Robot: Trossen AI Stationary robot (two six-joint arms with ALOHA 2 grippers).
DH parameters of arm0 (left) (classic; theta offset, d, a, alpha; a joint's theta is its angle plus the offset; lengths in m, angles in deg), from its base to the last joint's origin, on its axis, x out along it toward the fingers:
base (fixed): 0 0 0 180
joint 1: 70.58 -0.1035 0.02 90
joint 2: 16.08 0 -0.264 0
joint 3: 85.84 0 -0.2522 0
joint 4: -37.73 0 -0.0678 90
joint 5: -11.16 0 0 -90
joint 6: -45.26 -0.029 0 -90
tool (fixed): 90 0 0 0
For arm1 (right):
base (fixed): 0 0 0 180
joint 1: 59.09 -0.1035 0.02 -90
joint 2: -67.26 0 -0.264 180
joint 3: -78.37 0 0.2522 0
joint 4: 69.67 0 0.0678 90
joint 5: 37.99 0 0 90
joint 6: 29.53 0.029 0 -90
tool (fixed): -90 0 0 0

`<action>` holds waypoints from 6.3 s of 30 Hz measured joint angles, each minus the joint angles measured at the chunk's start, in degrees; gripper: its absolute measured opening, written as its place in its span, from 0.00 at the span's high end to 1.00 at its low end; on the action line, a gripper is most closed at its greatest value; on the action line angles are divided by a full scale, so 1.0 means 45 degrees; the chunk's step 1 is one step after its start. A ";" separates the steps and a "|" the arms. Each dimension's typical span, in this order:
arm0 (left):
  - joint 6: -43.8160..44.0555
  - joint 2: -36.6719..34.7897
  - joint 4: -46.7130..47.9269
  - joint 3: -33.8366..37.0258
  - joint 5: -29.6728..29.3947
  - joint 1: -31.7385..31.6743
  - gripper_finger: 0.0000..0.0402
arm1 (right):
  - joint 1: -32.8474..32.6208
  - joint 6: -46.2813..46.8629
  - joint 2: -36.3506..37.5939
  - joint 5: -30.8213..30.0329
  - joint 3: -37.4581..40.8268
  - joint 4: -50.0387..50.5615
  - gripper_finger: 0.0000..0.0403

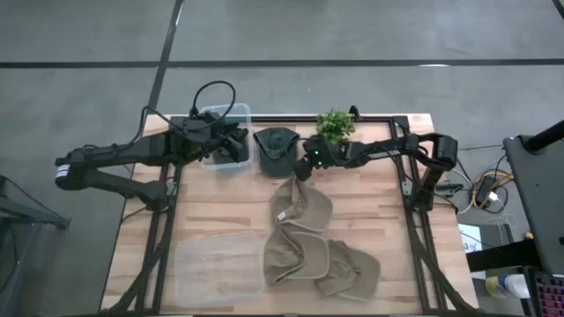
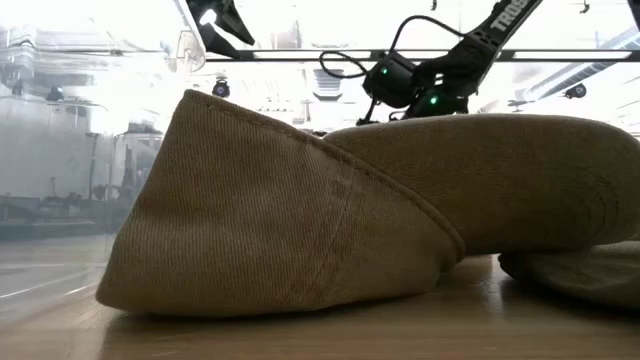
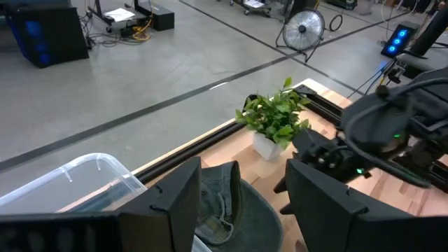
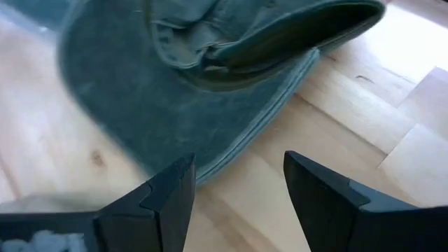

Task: Pick & Place hat
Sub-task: Put the black cap into the top transparent bin

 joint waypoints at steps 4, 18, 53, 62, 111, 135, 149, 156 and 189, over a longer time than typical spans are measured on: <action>-0.0040 0.0000 0.0008 0.0000 0.0000 0.0000 0.50 | 0.0362 0.0183 -0.0340 -0.0055 -0.0266 -0.0038 0.48; -0.0040 -0.0005 0.0027 0.0015 0.0000 -0.0005 0.50 | 0.0239 0.0910 -0.0602 -0.0033 -0.0512 -0.0080 0.48; -0.0066 -0.0013 0.0123 0.0019 -0.0087 -0.0010 0.50 | 0.0103 0.0891 -0.1619 -0.0177 -0.0740 -0.1139 0.75; -0.0055 -0.0007 0.0195 0.0019 -0.0087 -0.0005 0.50 | 0.0059 0.0342 -0.1385 -0.0145 -0.0782 -0.1218 0.97; 0.0047 0.0407 0.0372 0.0024 -0.0107 -0.0010 0.50 | -0.0708 -0.3839 0.6241 -0.3210 -0.0740 -0.2017 0.97; -0.0096 0.0479 -0.2785 0.0024 0.2145 -0.0005 0.50 | -0.0752 -0.5841 0.6116 -0.4019 -0.0760 -0.5134 0.97; -0.0592 0.0656 -0.4073 0.0024 0.1914 -0.0015 0.50 | -0.1030 -0.5822 0.5563 -0.3936 -0.0974 -0.5335 0.97; -0.0972 0.0656 -0.4072 0.0024 0.1437 -0.0015 0.50 | -0.1337 -0.6009 0.5476 -0.3919 -0.0983 -0.5504 0.97; 0.0234 -0.0014 -0.1650 0.0019 0.0747 -0.0016 0.98 | -0.1718 -0.7445 0.5430 -0.3408 -0.0969 -0.4595 0.74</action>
